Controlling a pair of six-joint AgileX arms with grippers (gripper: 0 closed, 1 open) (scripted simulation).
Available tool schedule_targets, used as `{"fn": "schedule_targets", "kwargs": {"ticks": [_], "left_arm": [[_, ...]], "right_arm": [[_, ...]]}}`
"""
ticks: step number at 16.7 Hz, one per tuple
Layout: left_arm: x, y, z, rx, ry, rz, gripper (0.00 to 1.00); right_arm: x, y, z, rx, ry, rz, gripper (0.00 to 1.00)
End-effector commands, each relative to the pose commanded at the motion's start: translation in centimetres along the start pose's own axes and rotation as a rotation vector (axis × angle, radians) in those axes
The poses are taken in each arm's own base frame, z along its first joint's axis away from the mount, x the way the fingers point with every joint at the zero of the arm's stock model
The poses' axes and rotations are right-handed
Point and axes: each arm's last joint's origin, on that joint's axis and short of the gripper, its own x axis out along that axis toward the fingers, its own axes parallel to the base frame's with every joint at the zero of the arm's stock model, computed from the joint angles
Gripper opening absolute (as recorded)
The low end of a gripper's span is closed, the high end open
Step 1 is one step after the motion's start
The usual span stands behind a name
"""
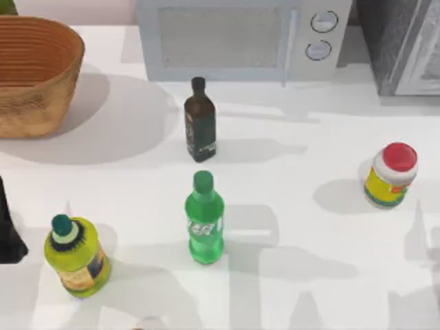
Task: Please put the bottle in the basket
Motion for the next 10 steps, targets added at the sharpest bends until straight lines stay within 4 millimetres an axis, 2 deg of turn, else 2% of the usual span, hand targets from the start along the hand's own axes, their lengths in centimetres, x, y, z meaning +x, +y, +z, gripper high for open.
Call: {"fn": "schedule_targets", "kwargs": {"ticks": [4, 7, 10], "left_arm": [[0.1, -0.2, 0.7, -0.001, -0.019, -0.026, 1.0], [0.7, -1.0, 2.7, -0.006, -0.07, -0.119, 1.0], [2.3, -2.5, 4.7, -0.014, -0.119, -0.258, 1.0]], "right_arm": [[0.0, 0.0, 0.0, 0.0, 0.0, 0.0, 1.0], [0.0, 0.0, 0.0, 0.0, 0.0, 0.0, 1.0], [0.0, 0.0, 0.0, 0.0, 0.0, 0.0, 1.0]]}}
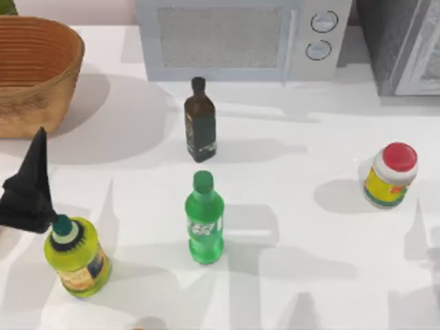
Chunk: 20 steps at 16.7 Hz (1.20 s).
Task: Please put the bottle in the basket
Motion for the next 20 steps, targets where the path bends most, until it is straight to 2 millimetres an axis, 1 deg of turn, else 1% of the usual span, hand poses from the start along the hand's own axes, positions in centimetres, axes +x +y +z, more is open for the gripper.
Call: {"fn": "schedule_targets", "kwargs": {"ticks": [2, 4, 6, 8, 11, 14, 16, 20], "left_arm": [[2.0, -1.0, 0.3, -0.009, -0.01, -0.098, 1.0], [3.9, -2.4, -0.5, -0.017, 0.006, -0.192, 1.0], [5.3, -4.1, -2.1, -0.02, 0.053, -0.285, 1.0], [5.9, -5.9, -4.1, -0.016, 0.117, -0.374, 1.0], [5.2, -8.0, -7.4, 0.006, 0.244, -0.487, 1.0], [3.6, -8.8, -10.0, 0.038, 0.37, -0.545, 1.0], [3.0, -8.7, -10.7, 0.048, 0.408, -0.549, 1.0], [3.1, -8.7, -10.6, 0.046, 0.404, -0.546, 1.0]], "right_arm": [[0.0, 0.0, 0.0, 0.0, 0.0, 0.0, 1.0], [0.0, 0.0, 0.0, 0.0, 0.0, 0.0, 1.0], [0.0, 0.0, 0.0, 0.0, 0.0, 0.0, 1.0], [0.0, 0.0, 0.0, 0.0, 0.0, 0.0, 1.0], [0.0, 0.0, 0.0, 0.0, 0.0, 0.0, 1.0], [0.0, 0.0, 0.0, 0.0, 0.0, 0.0, 1.0], [0.0, 0.0, 0.0, 0.0, 0.0, 0.0, 1.0], [0.0, 0.0, 0.0, 0.0, 0.0, 0.0, 1.0]]}}
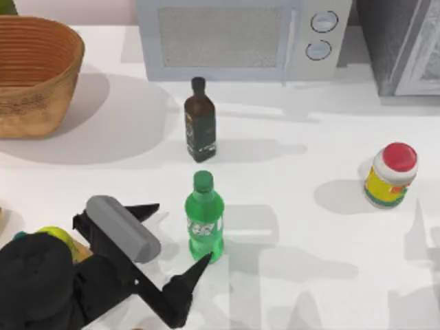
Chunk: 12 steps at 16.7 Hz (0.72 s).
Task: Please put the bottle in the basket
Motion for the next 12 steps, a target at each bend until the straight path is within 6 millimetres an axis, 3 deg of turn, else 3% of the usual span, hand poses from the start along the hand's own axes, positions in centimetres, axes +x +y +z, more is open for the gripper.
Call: {"fn": "schedule_targets", "kwargs": {"ticks": [3, 9, 12], "left_arm": [[0.8, 0.0, 0.4, 0.003, -0.002, -0.004, 1.0], [5.5, 0.3, 0.6, 0.002, 0.006, -0.005, 1.0], [6.8, 0.0, 0.0, 0.001, 0.004, -0.003, 1.0]], "right_arm": [[0.0, 0.0, 0.0, 0.0, 0.0, 0.0, 1.0], [0.0, 0.0, 0.0, 0.0, 0.0, 0.0, 1.0], [0.0, 0.0, 0.0, 0.0, 0.0, 0.0, 1.0]]}}
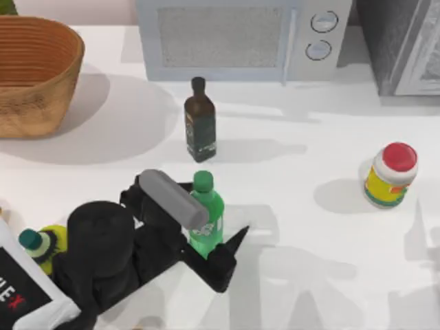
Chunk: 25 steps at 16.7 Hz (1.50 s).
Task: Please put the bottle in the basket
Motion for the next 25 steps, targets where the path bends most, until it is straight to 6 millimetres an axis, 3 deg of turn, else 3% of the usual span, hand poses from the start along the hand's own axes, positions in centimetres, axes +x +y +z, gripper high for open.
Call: {"fn": "schedule_targets", "kwargs": {"ticks": [5, 18, 25], "left_arm": [[0.15, -0.14, -0.18, 0.0, 0.001, 0.0, 1.0], [0.15, -0.14, -0.18, 0.0, 0.001, 0.0, 0.02], [0.15, -0.14, -0.18, 0.0, 0.001, 0.0, 0.0]], "right_arm": [[0.0, 0.0, 0.0, 0.0, 0.0, 0.0, 1.0], [0.0, 0.0, 0.0, 0.0, 0.0, 0.0, 1.0], [0.0, 0.0, 0.0, 0.0, 0.0, 0.0, 1.0]]}}
